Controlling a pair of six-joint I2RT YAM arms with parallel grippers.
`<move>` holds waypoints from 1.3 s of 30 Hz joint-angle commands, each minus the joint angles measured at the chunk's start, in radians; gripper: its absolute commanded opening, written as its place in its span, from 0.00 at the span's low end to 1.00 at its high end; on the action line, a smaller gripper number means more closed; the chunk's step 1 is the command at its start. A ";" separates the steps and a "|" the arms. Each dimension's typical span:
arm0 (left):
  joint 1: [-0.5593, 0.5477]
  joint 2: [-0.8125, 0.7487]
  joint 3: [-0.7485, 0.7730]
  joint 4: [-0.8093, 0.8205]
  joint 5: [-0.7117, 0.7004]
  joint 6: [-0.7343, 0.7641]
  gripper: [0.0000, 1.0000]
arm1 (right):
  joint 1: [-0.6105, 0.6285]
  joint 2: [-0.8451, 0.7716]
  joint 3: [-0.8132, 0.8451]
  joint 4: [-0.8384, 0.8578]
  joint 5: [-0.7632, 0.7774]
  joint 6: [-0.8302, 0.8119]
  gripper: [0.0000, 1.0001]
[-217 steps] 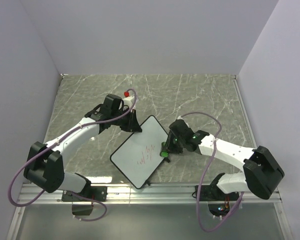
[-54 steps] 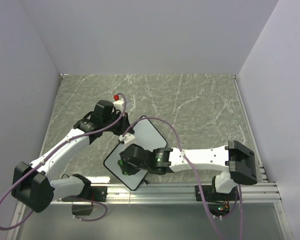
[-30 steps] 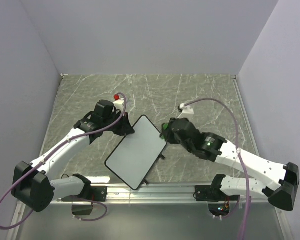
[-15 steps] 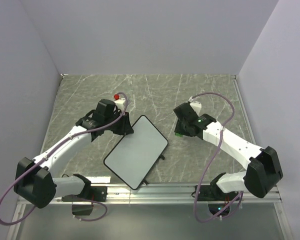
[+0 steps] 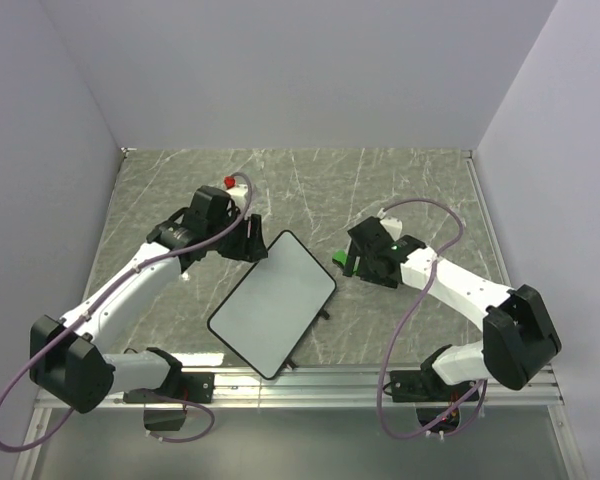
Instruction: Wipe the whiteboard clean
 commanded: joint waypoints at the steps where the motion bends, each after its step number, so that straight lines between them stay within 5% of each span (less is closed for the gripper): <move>1: 0.001 -0.045 0.081 -0.032 -0.037 0.011 0.62 | -0.003 -0.056 0.000 -0.001 0.020 0.023 0.88; 4: 0.001 -0.061 0.114 -0.052 -0.074 -0.009 0.85 | -0.006 -0.114 0.022 -0.030 0.028 0.026 0.88; 10: 0.001 -0.143 0.168 -0.081 -0.227 -0.096 0.99 | -0.004 -0.294 0.103 -0.067 0.003 -0.026 0.88; 15: 0.003 -0.229 0.211 -0.140 -0.373 -0.141 1.00 | 0.000 -0.498 0.134 0.015 -0.110 -0.100 0.90; 22: 0.003 -0.372 0.210 -0.193 -0.435 -0.233 0.99 | 0.000 -0.565 0.256 -0.038 -0.199 -0.151 0.95; 29: 0.001 -0.469 0.176 -0.257 -0.441 -0.240 0.99 | 0.000 -0.725 0.172 0.042 -0.123 -0.148 0.96; 37: 0.003 -0.438 0.323 -0.300 -0.585 -0.148 1.00 | 0.000 -0.719 0.158 0.017 -0.044 -0.189 1.00; 39: 0.001 -0.446 0.293 -0.239 -0.609 -0.097 0.93 | 0.000 -0.722 0.145 0.023 -0.002 -0.197 1.00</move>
